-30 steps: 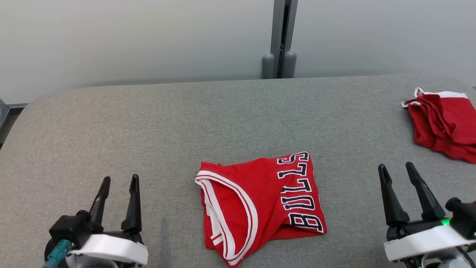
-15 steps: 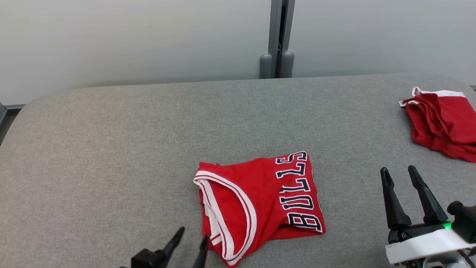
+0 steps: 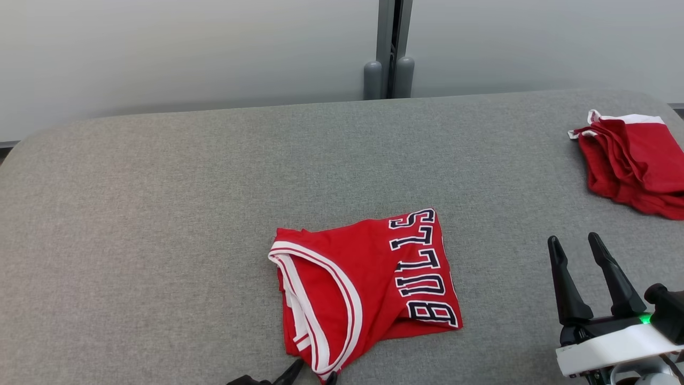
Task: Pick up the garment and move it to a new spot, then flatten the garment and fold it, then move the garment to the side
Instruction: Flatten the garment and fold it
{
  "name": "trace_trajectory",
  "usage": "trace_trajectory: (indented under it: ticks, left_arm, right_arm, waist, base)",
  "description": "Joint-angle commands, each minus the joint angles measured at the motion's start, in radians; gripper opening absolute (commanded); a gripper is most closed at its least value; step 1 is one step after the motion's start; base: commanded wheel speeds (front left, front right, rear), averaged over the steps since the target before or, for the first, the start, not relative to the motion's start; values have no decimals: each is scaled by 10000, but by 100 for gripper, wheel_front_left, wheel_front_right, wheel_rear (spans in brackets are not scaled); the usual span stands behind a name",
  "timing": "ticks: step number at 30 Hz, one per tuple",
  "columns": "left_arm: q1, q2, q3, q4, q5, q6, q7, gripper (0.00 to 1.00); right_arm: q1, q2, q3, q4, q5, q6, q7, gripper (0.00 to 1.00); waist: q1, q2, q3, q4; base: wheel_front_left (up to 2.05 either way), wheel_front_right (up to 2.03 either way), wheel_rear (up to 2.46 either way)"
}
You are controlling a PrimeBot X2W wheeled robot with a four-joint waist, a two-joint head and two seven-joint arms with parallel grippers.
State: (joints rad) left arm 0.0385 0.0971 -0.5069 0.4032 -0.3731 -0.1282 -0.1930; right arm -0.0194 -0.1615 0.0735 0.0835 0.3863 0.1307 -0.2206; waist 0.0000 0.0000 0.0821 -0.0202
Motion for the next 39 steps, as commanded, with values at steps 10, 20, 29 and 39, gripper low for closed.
trace_trajectory:
  ticks: [10, 20, 29, 39]
  left_arm:
    - [-508, 96, 30, 112, -779, -38, -194, 0]
    - [-258, 342, 321, -729, -1145, 134, -26, 0]
    - [33, 530, 509, -1103, -1466, 348, 279, 0]
    - [68, 760, 844, -1505, -1406, 583, -222, 100]
  right_arm:
    - [-54, -43, -34, 146, 12, 2, -123, 100]
    - [0, -91, -148, 318, 33, 2, -177, 100]
    - [31, -134, -160, 541, 62, 2, -145, 100]
    - [16, -187, -303, 664, 84, 2, -187, 100]
  waist:
    - [0, 0, 47, -46]
    - [0, 0, 13, 188]
    - [0, 0, -100, 185]
    - [0, 0, -203, 287]
  base:
    - [0, 0, 0]
    - [0, 0, 0]
    - [0, 0, 0]
    - [0, 0, 0]
